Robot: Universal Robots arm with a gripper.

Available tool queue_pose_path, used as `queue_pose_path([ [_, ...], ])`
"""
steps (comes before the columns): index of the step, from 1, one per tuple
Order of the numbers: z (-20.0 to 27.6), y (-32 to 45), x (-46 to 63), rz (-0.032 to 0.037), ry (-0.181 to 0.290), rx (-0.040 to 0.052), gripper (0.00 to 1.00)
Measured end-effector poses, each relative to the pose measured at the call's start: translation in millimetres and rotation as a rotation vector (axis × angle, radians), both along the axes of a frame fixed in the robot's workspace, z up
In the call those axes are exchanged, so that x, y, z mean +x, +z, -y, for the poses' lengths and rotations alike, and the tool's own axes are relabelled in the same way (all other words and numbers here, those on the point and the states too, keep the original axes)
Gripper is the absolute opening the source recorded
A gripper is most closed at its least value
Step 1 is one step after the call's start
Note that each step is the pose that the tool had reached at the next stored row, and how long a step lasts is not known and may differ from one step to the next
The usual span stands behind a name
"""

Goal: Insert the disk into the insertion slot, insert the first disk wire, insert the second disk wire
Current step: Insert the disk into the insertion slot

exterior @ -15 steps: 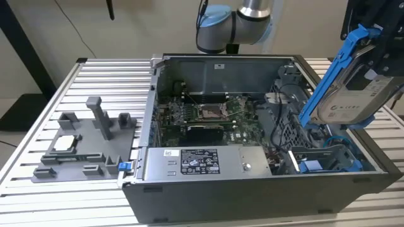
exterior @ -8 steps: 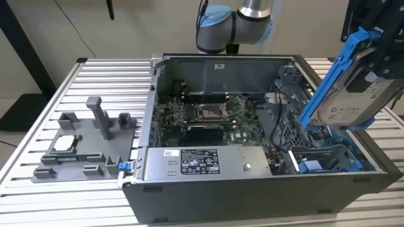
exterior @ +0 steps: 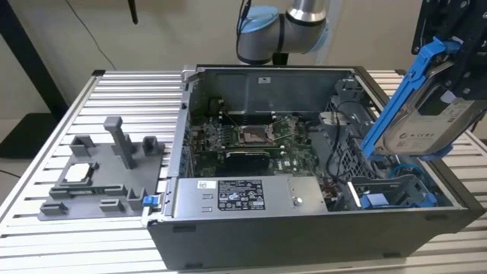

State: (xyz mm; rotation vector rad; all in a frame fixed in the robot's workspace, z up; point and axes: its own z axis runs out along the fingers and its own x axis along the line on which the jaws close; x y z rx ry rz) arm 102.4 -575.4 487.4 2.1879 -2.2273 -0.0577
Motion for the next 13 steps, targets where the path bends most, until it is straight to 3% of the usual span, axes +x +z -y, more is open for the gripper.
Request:
queue_pose_path([
  [13,0.8,-2.2,0.0,0.0,0.0,0.0002,0.0],
])
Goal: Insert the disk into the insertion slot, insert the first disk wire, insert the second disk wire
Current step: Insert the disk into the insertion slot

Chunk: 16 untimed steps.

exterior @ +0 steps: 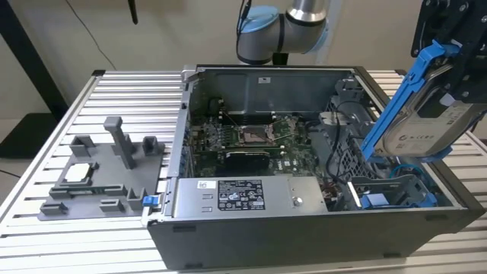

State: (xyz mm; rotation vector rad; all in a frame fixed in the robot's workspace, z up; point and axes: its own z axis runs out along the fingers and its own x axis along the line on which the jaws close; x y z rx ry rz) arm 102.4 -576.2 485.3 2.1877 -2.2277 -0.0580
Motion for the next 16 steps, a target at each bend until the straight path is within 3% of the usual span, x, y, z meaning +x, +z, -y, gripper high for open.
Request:
queue_pose_path([
  [9,0.0,-0.5,0.0,0.0,-0.005,0.0,0.0],
  [16,0.2,-5.7,0.2,0.0001,-0.015,0.0,0.0],
])
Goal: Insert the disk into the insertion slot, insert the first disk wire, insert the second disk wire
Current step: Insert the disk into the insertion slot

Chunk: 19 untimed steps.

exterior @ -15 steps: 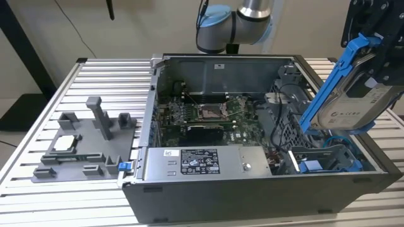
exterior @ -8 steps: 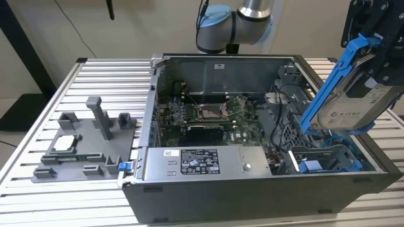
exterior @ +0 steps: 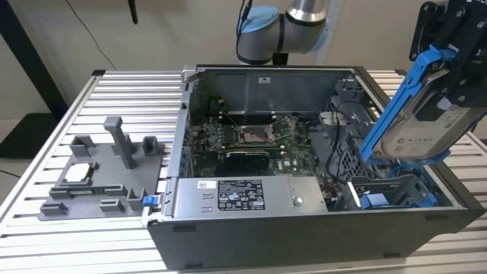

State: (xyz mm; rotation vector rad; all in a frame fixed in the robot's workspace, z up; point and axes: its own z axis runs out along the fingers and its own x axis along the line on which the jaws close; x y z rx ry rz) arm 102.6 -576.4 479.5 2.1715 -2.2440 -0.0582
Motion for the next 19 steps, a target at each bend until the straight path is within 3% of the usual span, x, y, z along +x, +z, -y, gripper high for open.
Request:
queue_pose_path([
  [9,0.9,-7.3,1.1,-0.0001,-0.016,0.0,0.0],
  [19,0.9,-24.8,11.0,0.0,-0.016,-0.0026,0.0],
])
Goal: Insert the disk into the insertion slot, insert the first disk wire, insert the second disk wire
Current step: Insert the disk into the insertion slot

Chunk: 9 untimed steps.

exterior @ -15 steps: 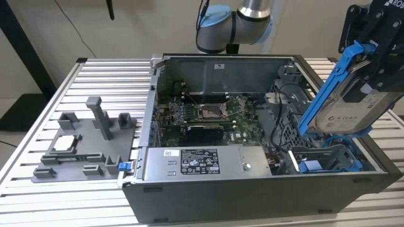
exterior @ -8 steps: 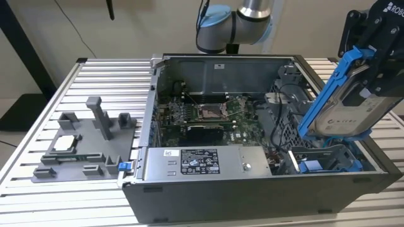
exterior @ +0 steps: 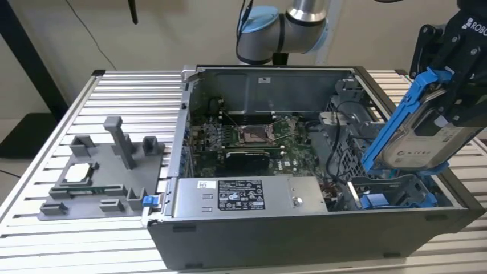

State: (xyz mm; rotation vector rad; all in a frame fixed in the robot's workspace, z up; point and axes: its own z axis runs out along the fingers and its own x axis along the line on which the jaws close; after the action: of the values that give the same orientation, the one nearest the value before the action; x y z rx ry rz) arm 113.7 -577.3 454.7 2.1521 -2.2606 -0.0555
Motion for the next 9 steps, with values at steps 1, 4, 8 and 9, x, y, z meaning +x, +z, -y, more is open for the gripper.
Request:
queue_pose_path([
  [1,0.0,-1.8,0.0,0.0,0.0,-0.0001,0.0],
  [4,0.0,-7.3,0.2,0.0,0.002,-0.001,0.0],
  [8,0.0,-14.5,0.2,0.0,0.01,-0.0009,0.0],
  [9,0.0,-16.3,0.3,0.0,0.012,-0.0013,0.0],
])
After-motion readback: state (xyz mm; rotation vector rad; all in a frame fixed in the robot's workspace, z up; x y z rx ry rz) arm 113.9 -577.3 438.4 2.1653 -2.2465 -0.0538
